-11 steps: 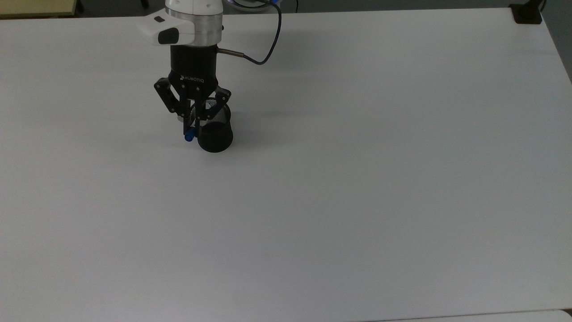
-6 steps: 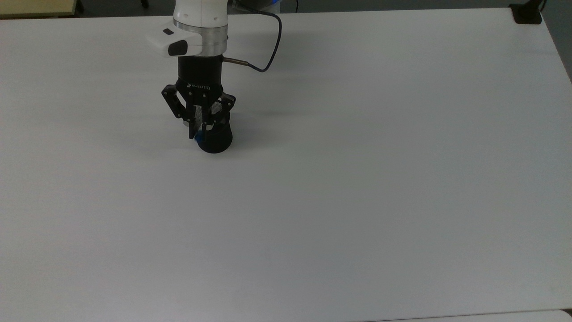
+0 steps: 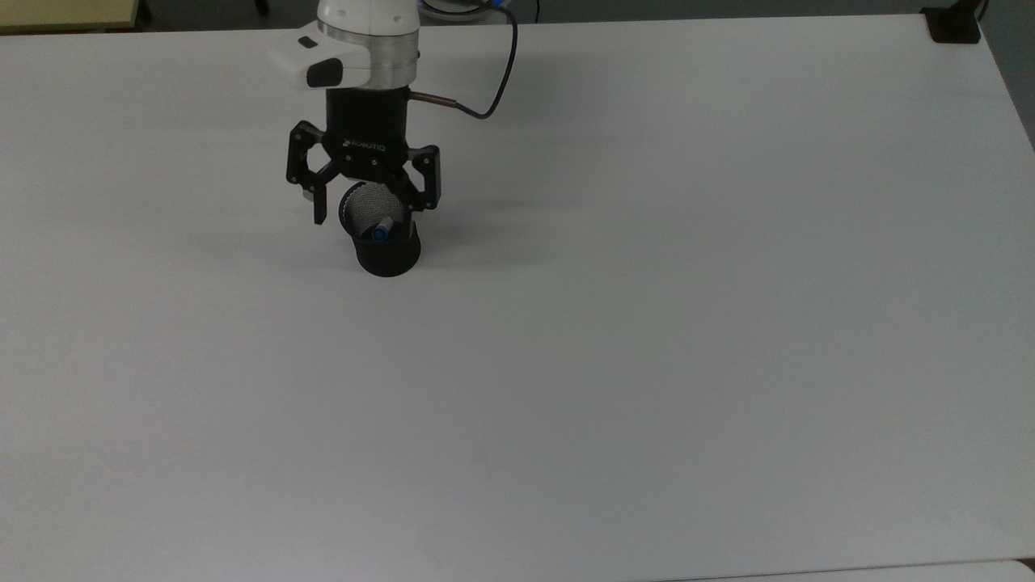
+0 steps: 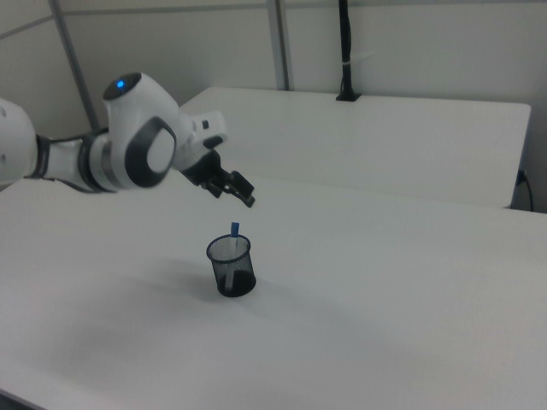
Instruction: Insert the marker
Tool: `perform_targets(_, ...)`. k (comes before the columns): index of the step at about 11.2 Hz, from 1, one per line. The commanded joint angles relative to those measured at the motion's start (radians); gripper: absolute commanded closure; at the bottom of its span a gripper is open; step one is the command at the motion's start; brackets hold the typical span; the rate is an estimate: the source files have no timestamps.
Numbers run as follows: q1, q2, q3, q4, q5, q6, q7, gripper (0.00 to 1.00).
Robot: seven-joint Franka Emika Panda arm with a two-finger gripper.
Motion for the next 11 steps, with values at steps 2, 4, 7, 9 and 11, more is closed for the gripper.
perform_targets(2,0.167,-0.018,0.004,0.199,0.039,-0.453,0.029,0.0)
perform_targets(4,0.2,-0.022,0.002,0.267,0.072,-0.599,0.029,0.0)
perform_targets(7,0.201,-0.024,0.001,0.411,0.167,-0.884,-0.074,0.0)
perform_targets(9,0.192,-0.025,-0.005,0.48,0.17,-1.002,-0.118,0.0)
perform_targets(11,0.191,-0.044,-0.009,0.479,0.172,-1.049,-0.152,0.0)
